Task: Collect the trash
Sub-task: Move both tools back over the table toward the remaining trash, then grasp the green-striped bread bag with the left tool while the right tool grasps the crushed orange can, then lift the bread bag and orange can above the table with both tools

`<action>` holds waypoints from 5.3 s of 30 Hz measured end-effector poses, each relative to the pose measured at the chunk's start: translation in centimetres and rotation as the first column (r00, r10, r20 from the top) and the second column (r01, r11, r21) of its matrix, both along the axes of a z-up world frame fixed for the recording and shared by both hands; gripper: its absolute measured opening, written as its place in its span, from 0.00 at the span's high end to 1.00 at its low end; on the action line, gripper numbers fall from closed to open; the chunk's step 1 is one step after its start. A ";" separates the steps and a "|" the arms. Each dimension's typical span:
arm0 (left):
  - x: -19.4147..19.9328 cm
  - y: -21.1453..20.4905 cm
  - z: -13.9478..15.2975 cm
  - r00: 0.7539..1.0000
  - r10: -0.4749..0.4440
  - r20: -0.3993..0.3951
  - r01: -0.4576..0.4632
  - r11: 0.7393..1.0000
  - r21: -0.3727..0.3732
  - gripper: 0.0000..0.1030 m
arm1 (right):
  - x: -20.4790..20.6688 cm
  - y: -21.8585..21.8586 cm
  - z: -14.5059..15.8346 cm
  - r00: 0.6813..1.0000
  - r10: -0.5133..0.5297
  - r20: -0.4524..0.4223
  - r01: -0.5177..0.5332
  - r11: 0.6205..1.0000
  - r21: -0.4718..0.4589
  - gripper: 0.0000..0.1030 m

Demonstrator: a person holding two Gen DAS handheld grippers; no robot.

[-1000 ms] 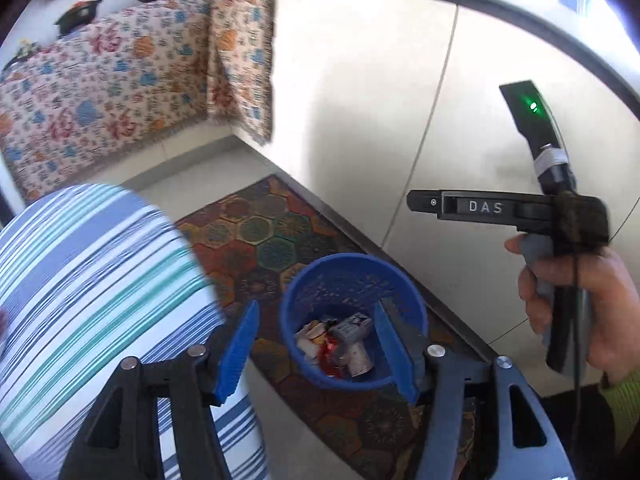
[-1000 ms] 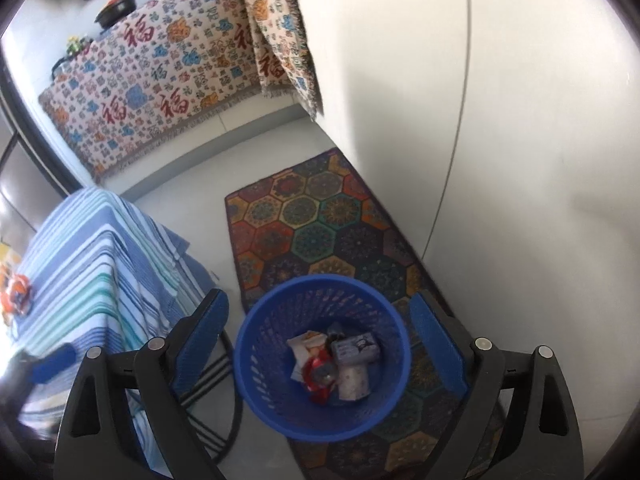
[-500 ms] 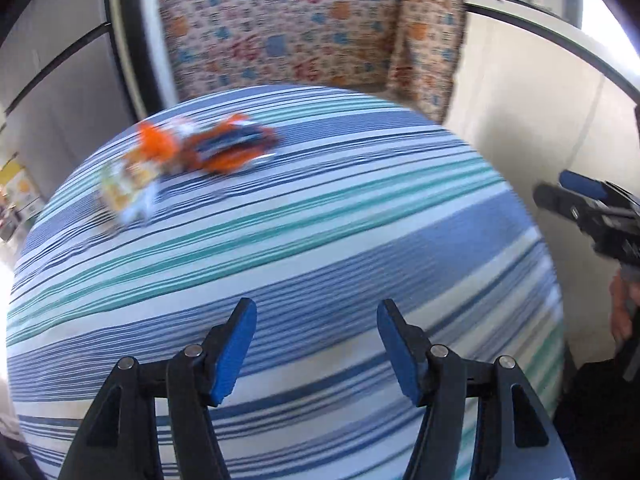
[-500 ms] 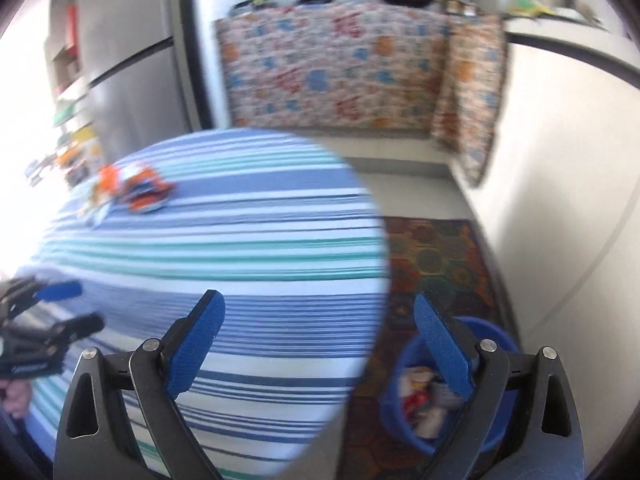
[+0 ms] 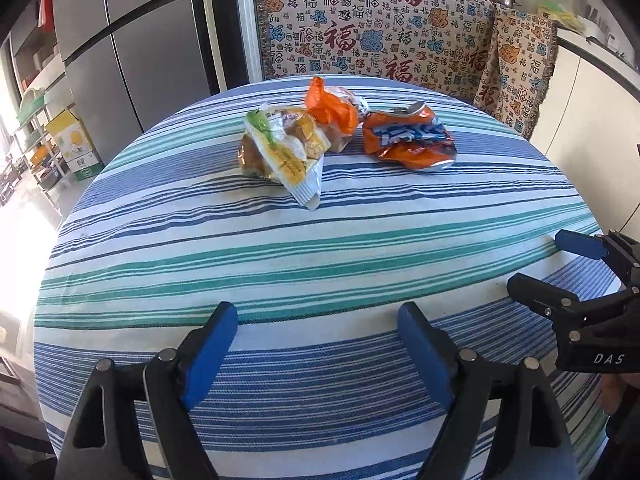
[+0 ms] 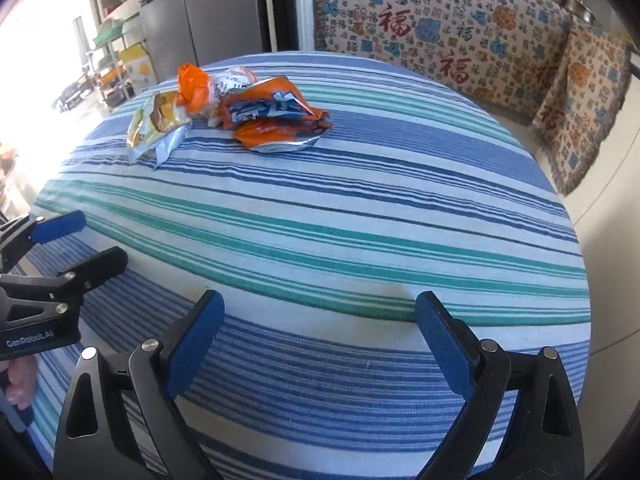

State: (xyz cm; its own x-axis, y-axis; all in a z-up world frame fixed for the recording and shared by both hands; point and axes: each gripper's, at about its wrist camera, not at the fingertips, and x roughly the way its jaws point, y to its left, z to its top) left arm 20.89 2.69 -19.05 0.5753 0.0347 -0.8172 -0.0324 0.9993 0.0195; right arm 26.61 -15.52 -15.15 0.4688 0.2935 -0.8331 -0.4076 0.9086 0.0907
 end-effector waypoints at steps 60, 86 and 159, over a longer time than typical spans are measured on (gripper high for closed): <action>2.6 4.2 0.0 0.998 -0.049 0.029 0.050 0.999 -0.009 0.46 | 0.7 -0.6 0.0 1.000 -0.017 -0.014 0.017 1.000 -0.007 0.00; 3.3 3.7 -0.1 0.998 -0.057 0.014 0.058 0.998 -0.009 0.24 | 10.8 5.4 -0.5 0.990 0.142 0.011 -0.142 0.990 0.007 0.17; -0.8 -6.1 3.7 0.952 -0.288 0.104 0.302 0.939 -0.166 0.66 | -5.6 -11.4 5.6 0.979 -0.197 -0.048 0.203 0.956 0.213 0.67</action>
